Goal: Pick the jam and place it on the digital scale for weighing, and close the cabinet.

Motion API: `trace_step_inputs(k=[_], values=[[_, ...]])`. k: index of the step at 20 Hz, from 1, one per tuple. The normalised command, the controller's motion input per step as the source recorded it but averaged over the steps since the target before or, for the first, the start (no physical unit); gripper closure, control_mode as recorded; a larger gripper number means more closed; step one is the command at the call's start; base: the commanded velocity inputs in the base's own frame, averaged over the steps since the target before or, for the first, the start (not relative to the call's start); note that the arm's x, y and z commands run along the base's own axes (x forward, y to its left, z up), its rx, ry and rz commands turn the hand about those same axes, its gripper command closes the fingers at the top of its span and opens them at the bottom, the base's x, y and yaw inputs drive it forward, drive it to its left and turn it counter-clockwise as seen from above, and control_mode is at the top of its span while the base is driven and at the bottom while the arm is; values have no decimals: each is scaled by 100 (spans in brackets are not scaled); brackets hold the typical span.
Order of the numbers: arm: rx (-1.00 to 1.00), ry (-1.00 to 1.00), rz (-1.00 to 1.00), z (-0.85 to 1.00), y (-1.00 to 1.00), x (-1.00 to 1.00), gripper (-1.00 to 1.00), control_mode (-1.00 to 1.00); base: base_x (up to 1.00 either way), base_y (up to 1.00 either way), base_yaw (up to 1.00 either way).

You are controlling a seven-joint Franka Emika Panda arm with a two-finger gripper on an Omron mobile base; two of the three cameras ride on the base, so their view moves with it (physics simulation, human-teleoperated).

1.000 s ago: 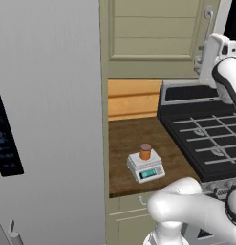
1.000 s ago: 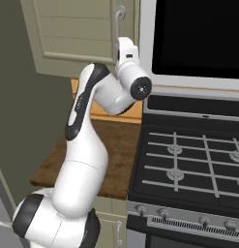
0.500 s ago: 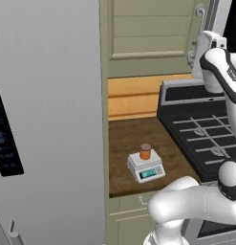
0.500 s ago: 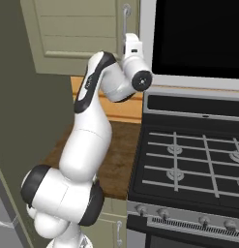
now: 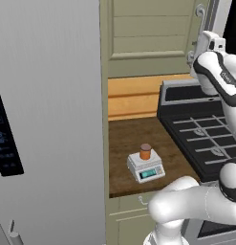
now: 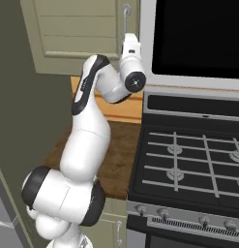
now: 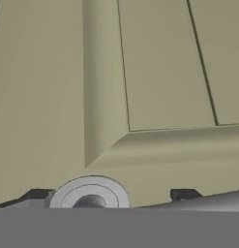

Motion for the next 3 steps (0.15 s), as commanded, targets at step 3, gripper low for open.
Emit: trace_step_inputs(k=[3], values=[[0, -9, -16, -47, 1, 100, -100, -100, 0, 0, 0]])
